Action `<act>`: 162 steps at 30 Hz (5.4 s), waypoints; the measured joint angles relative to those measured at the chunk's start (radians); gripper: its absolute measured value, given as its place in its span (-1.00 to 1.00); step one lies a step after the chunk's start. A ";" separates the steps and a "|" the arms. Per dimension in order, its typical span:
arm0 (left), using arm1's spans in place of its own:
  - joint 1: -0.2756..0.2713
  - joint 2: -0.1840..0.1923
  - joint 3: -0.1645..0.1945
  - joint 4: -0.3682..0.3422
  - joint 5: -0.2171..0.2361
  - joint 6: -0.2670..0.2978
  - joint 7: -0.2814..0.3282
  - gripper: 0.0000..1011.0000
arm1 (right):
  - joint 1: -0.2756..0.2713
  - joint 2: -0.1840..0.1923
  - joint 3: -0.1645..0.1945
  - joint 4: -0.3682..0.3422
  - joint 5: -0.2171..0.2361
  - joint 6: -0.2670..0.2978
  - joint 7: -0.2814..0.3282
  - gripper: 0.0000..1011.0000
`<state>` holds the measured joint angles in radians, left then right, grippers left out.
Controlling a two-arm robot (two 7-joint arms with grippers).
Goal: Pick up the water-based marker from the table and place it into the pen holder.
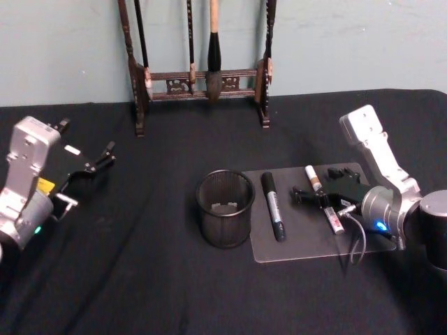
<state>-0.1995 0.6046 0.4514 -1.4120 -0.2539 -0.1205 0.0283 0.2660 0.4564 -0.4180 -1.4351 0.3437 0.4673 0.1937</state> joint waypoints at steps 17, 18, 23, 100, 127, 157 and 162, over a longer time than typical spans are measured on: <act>0.000 0.000 0.000 0.000 0.000 0.000 0.000 0.98 | -0.024 -0.017 0.035 0.001 -0.026 0.005 0.019 0.98; 0.000 0.000 0.000 0.000 0.000 0.000 0.000 0.98 | -0.025 -0.017 0.037 0.001 -0.027 0.005 0.020 0.98; 0.000 0.000 0.000 0.000 0.000 0.000 0.000 0.98 | -0.031 -0.022 0.047 0.001 -0.035 0.004 0.028 0.98; 0.000 0.000 0.000 0.000 0.000 0.000 0.000 0.98 | -0.094 -0.064 0.128 -0.060 -0.073 -0.227 0.069 -0.65; 0.000 0.000 0.000 0.000 0.000 0.000 0.000 0.98 | -0.054 -0.223 0.083 0.066 0.092 -0.764 0.343 -0.65; 0.000 0.000 0.000 0.000 0.000 0.000 0.000 0.98 | 0.012 -0.265 -0.033 0.212 0.141 -0.744 0.406 -0.65; 0.000 0.000 0.000 0.000 0.000 0.000 0.000 0.98 | 0.013 -0.265 -0.036 0.217 0.141 -0.741 0.405 -0.65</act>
<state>-0.1995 0.6047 0.4514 -1.4119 -0.2539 -0.1205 0.0283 0.2786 0.1917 -0.4543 -1.2184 0.4848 -0.2741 0.5986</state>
